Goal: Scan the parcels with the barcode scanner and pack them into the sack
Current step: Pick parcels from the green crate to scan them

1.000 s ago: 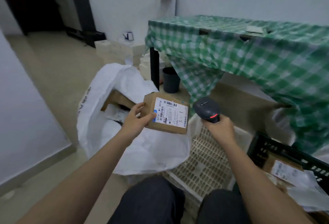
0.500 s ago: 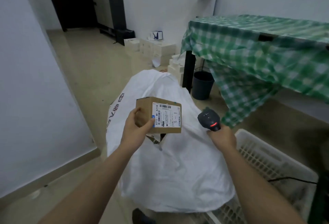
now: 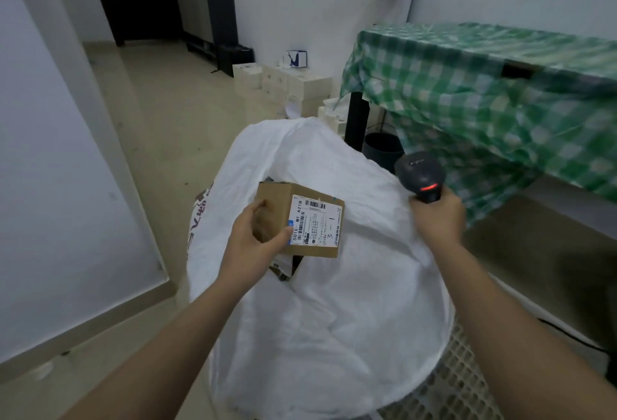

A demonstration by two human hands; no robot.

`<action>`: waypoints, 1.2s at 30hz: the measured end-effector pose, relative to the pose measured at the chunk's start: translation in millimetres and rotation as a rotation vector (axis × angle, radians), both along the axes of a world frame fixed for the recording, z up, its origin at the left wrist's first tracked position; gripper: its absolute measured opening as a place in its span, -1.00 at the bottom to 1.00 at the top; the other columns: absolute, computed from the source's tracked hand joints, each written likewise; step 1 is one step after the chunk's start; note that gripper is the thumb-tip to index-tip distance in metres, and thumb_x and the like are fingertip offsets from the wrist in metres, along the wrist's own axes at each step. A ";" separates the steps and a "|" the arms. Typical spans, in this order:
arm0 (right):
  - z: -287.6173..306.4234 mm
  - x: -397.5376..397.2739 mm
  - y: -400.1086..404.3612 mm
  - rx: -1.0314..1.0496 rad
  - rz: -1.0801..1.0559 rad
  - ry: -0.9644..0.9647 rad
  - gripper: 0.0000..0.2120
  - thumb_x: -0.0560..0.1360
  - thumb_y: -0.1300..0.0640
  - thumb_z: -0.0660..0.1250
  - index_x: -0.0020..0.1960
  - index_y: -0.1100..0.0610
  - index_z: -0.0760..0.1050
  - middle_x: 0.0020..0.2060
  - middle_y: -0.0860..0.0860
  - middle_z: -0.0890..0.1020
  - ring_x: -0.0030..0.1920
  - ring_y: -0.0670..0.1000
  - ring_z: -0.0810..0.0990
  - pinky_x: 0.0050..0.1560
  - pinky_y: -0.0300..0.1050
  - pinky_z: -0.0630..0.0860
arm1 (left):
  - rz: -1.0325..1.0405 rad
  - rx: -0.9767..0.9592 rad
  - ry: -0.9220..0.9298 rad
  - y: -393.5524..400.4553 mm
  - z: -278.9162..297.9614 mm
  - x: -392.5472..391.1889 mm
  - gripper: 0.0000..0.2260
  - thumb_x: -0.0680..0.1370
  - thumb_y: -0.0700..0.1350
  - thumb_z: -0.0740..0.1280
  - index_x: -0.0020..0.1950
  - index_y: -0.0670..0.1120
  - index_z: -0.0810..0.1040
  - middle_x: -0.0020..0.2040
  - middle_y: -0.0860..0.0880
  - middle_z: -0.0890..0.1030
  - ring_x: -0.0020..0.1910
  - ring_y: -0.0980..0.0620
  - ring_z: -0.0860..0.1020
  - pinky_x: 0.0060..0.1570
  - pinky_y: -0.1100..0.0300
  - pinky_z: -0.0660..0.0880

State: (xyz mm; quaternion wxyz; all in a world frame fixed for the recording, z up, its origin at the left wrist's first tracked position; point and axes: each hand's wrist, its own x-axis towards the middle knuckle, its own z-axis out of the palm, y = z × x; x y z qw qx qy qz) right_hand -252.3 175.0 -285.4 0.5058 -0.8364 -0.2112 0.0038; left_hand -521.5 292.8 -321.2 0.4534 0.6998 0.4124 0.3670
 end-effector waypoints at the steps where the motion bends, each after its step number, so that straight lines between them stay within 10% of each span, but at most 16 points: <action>1: 17.7 -1.8 -0.3 0.029 -0.017 -0.030 -0.91 0.41 0.15 0.37 -0.10 0.13 0.53 -0.17 0.21 0.62 -0.07 0.27 0.57 -0.15 -0.03 0.39 | -0.004 0.023 0.005 -3.0 5.6 1.4 -0.39 0.44 0.06 0.47 0.43 0.10 0.31 0.38 0.09 0.40 0.32 0.12 0.38 0.26 0.11 0.42; 13: 113.5 -18.6 6.1 0.154 -0.100 -0.127 -0.88 0.44 0.13 0.35 -0.03 0.11 0.52 -0.09 0.17 0.63 -0.04 0.24 0.57 -0.14 -0.09 0.34 | 0.045 0.365 0.179 11.8 47.0 31.4 -0.39 0.43 0.15 0.43 0.42 0.01 0.35 0.38 0.02 0.35 0.34 -0.04 0.35 0.26 0.02 0.40; 18: 102.1 -8.8 17.3 0.121 -0.045 -0.121 -0.93 0.47 0.18 0.33 -0.04 0.08 0.50 -0.22 0.03 0.49 -0.18 0.10 0.43 -0.16 -0.13 0.29 | -0.037 0.213 0.733 50.2 47.1 55.3 -0.44 0.62 0.19 0.13 0.56 0.02 0.13 0.54 -0.25 0.06 0.51 -0.34 -0.03 0.41 -0.22 0.09; 23: 93.8 -11.4 14.0 0.052 0.001 -0.100 -0.93 0.46 0.14 0.36 -0.11 0.10 0.49 -0.22 0.09 0.54 -0.17 0.16 0.47 -0.17 -0.12 0.31 | -0.181 0.163 0.424 47.1 62.4 60.1 -0.68 0.59 -0.14 0.28 0.34 -0.16 0.48 0.24 -0.17 0.55 0.21 -0.14 0.52 0.17 0.05 0.46; 36: 94.6 -72.8 -148.2 -0.308 0.044 -0.234 -0.91 0.41 0.13 0.39 -0.10 0.10 0.55 -0.16 0.13 0.64 -0.05 0.21 0.59 -0.21 -0.09 0.37 | -0.390 0.026 0.065 -91.1 100.4 53.6 -0.75 0.60 -0.15 0.28 0.28 -0.12 0.50 0.16 0.01 0.54 0.10 0.08 0.49 0.06 0.21 0.42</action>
